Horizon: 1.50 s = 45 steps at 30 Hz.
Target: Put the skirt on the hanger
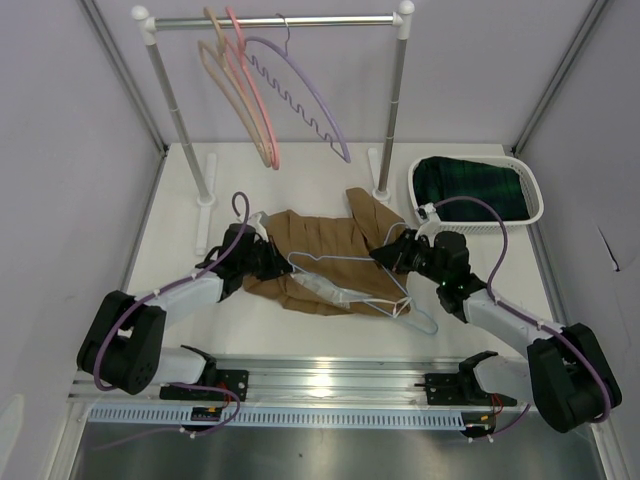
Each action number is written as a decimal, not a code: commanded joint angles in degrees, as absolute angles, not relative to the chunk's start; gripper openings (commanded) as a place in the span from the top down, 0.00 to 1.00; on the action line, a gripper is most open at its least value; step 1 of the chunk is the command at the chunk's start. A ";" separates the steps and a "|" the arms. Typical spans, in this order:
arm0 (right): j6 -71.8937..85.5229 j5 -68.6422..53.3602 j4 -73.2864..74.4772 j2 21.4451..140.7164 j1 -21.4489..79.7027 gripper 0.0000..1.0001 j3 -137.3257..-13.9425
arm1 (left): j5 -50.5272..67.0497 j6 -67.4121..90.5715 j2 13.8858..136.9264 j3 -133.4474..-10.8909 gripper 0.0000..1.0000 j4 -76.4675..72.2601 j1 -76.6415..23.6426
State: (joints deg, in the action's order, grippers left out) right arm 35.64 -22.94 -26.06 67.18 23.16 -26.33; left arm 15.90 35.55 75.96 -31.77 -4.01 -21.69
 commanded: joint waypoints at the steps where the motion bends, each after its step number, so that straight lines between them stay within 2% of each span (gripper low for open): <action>1: 31.56 -23.20 -24.00 65.13 23.29 1.00 -25.23 | 16.17 36.56 75.59 -31.11 1.00 -6.94 -20.66; 21: 24.96 -22.76 -18.20 65.04 24.43 1.00 -25.58 | 15.20 35.16 75.15 -33.75 1.00 -4.66 -20.04; 32: 26.01 -21.72 -19.86 68.38 27.16 1.00 -27.77 | 18.28 32.70 75.06 -35.42 1.00 -4.22 -20.30; 41: 31.99 -20.92 -25.84 69.17 27.86 1.00 -28.39 | 20.57 29.53 74.62 -38.14 1.00 -0.97 -24.87; 45: 33.48 -18.56 -26.46 66.63 27.95 1.00 -28.39 | 18.46 26.81 74.09 -41.57 1.00 4.90 -27.94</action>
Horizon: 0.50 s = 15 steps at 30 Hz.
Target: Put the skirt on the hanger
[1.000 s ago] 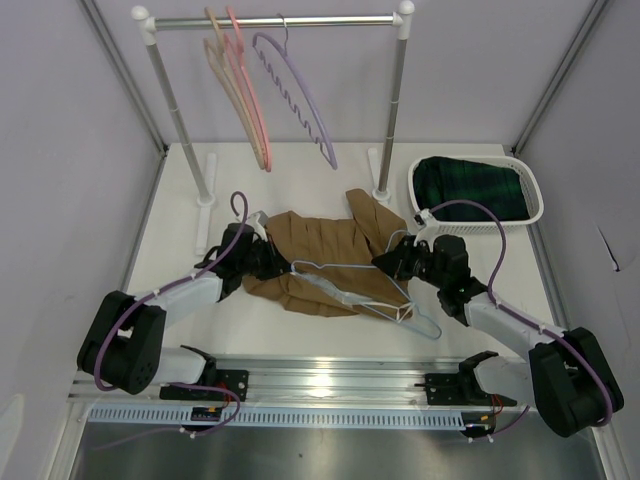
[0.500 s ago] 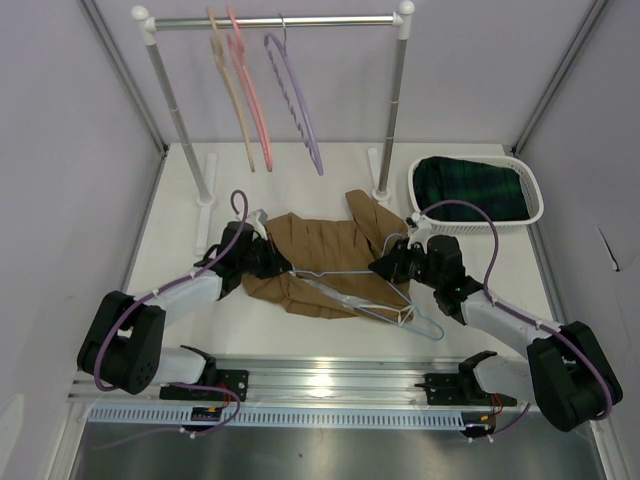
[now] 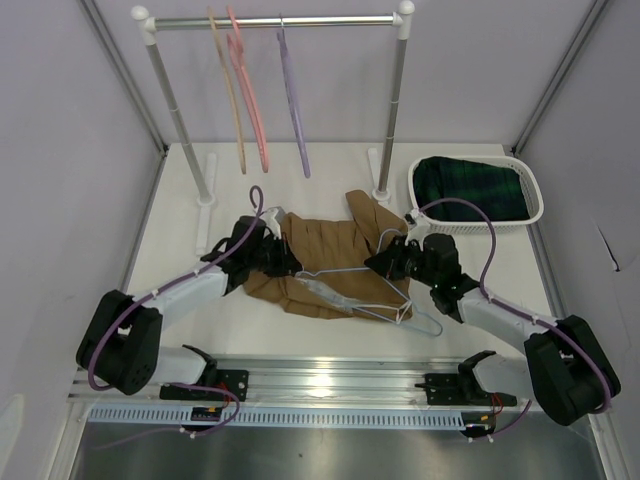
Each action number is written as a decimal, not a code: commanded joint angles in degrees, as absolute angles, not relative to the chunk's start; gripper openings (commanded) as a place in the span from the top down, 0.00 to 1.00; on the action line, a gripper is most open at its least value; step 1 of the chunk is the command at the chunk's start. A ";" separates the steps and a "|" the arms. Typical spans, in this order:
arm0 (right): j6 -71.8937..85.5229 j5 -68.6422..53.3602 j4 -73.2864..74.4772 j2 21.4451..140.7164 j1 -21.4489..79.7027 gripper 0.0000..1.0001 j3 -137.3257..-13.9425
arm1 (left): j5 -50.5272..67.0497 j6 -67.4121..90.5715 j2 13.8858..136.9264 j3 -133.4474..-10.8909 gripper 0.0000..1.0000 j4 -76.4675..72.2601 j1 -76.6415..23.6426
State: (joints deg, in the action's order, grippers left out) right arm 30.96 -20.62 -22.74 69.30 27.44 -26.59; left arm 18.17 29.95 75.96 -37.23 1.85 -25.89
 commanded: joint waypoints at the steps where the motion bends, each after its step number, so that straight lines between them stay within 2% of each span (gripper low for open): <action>1: 33.49 -17.94 -26.19 65.93 27.95 1.00 -28.39 | 18.11 26.63 73.92 -42.01 1.00 5.53 -28.21; 15: 34.89 -8.53 -21.36 53.79 27.86 1.00 -27.95 | 13.11 23.82 70.84 -50.53 1.00 15.29 -32.60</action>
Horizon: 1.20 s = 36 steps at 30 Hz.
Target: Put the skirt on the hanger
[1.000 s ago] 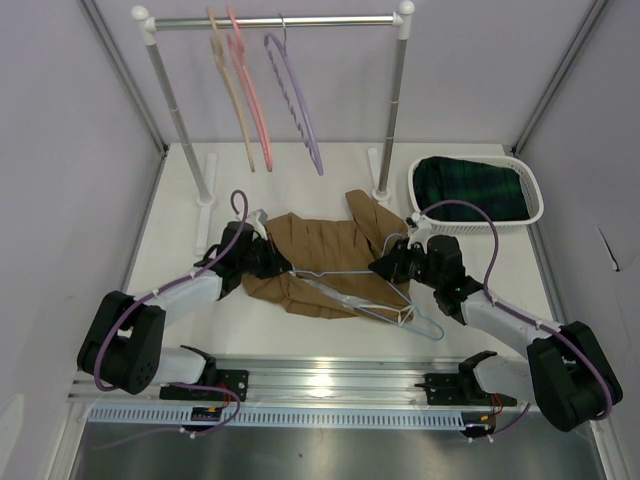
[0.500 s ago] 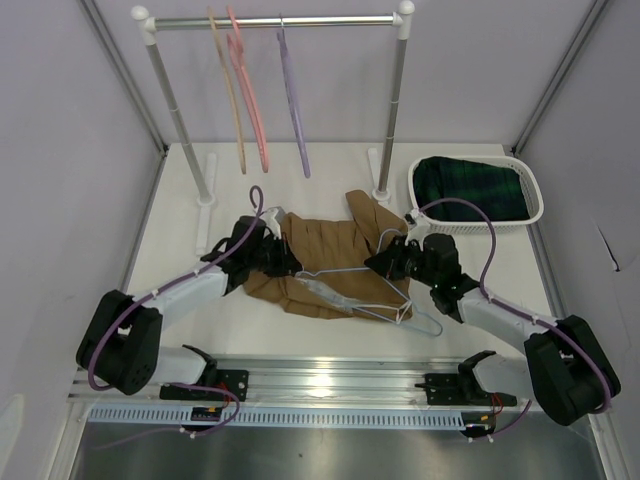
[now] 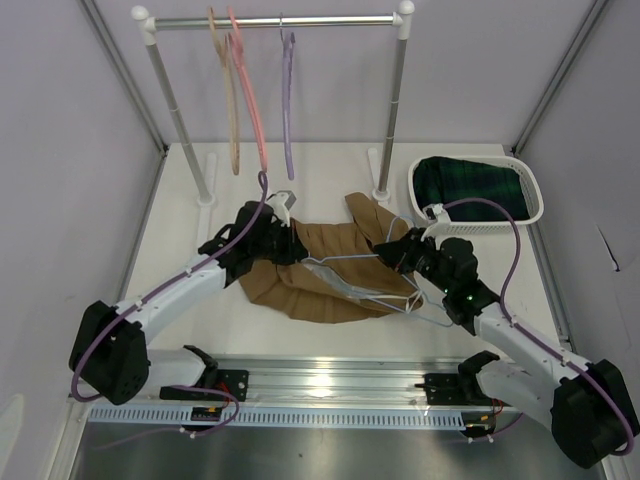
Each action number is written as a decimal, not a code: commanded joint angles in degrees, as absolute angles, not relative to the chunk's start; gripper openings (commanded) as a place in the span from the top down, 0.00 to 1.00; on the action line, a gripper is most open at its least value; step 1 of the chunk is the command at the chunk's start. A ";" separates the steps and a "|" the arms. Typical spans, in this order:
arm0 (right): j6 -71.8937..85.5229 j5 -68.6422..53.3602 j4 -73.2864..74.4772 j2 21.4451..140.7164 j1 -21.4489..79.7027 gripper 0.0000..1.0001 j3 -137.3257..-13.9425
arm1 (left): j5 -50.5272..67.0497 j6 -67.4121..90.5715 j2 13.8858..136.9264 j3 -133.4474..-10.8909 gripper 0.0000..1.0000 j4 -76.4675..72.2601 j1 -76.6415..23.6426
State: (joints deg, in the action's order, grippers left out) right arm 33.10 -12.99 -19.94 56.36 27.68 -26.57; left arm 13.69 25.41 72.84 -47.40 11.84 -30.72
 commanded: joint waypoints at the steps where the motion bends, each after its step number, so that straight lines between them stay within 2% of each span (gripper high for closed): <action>1: 34.89 -8.18 -21.10 53.18 27.77 1.00 -28.04 | 12.75 23.56 70.84 -51.06 1.00 15.90 -32.78; 12: 34.02 -6.85 -17.58 47.20 27.77 1.00 -31.28 | 8.35 21.97 66.98 -56.16 1.00 21.88 -34.80; 18: 32.96 -7.91 -15.91 47.99 27.95 1.00 -37.17 | 8.88 20.04 66.09 -62.83 1.00 25.92 -36.82; 30: 32.78 -11.15 -15.12 47.46 28.30 1.00 -43.68 | 5.63 18.90 64.34 -68.11 1.00 29.09 -39.64; 36: 31.55 -14.23 -14.33 46.14 29.18 1.00 -48.51 | 0.26 18.55 64.60 -78.03 1.00 30.94 -39.64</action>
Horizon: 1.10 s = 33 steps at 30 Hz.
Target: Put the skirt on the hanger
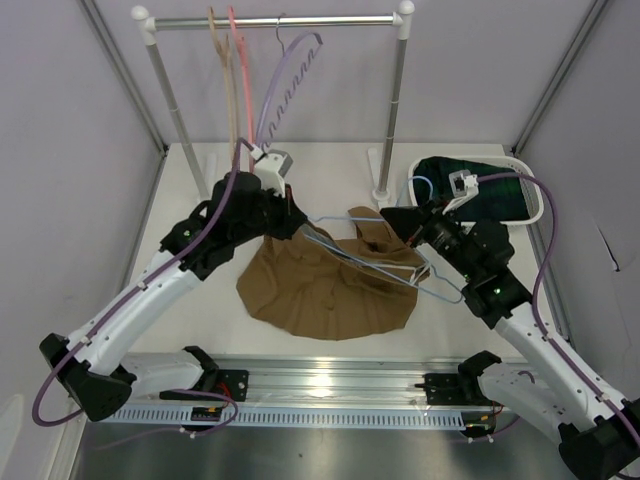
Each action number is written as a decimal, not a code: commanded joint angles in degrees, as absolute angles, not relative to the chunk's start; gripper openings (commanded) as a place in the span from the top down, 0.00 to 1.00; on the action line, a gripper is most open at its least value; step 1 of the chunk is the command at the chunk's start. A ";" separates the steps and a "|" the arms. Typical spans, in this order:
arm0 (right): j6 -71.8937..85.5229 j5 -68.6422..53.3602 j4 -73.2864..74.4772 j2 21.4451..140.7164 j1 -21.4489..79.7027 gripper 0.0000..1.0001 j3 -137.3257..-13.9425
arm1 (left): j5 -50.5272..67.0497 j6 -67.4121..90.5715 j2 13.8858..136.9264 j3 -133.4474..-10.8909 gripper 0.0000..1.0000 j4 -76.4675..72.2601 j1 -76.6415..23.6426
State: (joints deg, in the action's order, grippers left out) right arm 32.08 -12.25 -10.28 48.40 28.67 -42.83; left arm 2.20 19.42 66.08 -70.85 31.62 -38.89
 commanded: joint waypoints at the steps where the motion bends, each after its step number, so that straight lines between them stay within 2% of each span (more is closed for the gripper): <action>1: 31.55 -14.93 -14.15 46.14 29.18 1.00 -49.30 | -1.74 18.54 65.38 -79.18 1.00 31.81 -39.64; 6: 30.85 -15.29 -13.45 46.06 29.44 1.00 -53.78 | -4.22 18.37 67.50 -87.43 1.00 33.66 -39.55; 15: 30.15 -15.64 -14.15 44.30 29.79 1.00 -55.28 | -6.24 18.11 68.55 -91.05 1.00 34.89 -39.64; 20: 30.67 -15.64 -15.55 43.51 29.71 1.00 -54.84 | -1.77 17.49 69.52 -92.46 1.00 34.45 -39.64; 29: 31.64 -14.59 -17.58 44.12 29.71 1.00 -53.96 | 18.61 15.20 68.47 -89.48 1.00 27.35 -39.99; 33: 31.64 -14.94 -18.11 44.12 29.71 1.00 -54.58 | 21.36 13.98 68.99 -89.73 0.99 28.99 -40.43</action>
State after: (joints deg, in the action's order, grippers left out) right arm 31.24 -14.74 -12.86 44.58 29.41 -52.25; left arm 11.16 15.29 69.60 -88.92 33.63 -39.09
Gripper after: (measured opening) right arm 0.140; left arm 0.009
